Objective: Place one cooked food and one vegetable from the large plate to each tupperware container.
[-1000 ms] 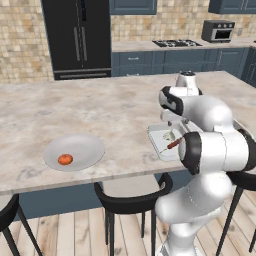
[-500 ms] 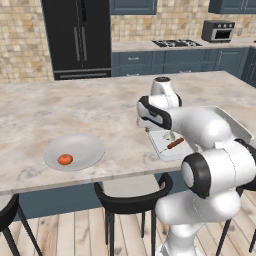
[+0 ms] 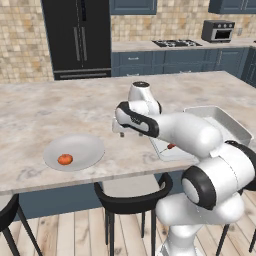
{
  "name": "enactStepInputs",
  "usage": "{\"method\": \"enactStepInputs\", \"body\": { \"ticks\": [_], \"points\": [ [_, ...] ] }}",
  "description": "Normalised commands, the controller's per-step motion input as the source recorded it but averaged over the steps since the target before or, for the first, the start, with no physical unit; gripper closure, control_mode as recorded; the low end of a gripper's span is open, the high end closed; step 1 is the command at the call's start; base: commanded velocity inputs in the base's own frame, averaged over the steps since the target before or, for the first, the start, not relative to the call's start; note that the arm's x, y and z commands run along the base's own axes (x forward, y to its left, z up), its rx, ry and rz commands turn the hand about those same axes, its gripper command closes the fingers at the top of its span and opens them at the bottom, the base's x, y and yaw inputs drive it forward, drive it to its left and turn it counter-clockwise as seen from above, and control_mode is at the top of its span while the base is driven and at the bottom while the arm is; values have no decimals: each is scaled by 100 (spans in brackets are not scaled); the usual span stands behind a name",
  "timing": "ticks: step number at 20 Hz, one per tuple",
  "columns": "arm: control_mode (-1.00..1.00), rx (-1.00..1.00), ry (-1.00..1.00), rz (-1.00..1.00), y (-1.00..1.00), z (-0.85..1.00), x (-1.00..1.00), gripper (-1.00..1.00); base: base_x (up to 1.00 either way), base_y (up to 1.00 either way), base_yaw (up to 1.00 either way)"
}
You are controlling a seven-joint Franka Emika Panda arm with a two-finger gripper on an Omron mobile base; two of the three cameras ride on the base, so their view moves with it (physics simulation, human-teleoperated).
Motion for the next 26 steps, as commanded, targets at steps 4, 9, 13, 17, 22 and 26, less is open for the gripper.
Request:
{"method": "enactStepInputs", "body": {
  "ticks": [4,9,13,17,22,26],
  "points": [
    [-100,8,-4,0,100,-9,-41,-100,0,0,0],
    [-100,4,-1,0,100,-11,-16,-100,0,0,0],
    [-100,0,0,0,100,-23,0,-100,0,0,0],
    [-100,1,3,3,100,-13,2,-100,0,0,0],
    [-100,0,10,0,60,-2,42,-100,0,0,0],
    [-100,0,13,0,16,-13,35,-100,0,0,0]
  ]
}}
